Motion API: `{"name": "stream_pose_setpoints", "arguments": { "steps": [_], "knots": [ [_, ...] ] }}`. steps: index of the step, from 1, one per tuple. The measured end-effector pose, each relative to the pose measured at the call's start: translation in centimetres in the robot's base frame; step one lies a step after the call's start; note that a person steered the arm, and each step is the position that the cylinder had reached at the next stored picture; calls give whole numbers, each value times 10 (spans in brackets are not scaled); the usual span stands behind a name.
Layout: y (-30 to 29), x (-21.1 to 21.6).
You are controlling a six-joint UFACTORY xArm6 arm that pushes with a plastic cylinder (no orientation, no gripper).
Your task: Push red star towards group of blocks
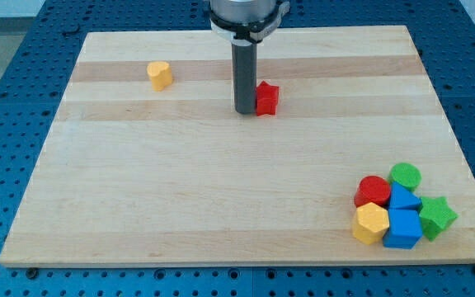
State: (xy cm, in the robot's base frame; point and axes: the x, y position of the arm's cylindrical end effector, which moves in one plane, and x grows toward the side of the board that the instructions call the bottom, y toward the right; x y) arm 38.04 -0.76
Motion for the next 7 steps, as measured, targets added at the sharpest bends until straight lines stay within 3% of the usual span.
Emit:
{"name": "stream_pose_setpoints", "arguments": {
  "steps": [1, 3, 7],
  "knots": [
    [-1, -24],
    [28, -33],
    [130, 41]
  ]
}}
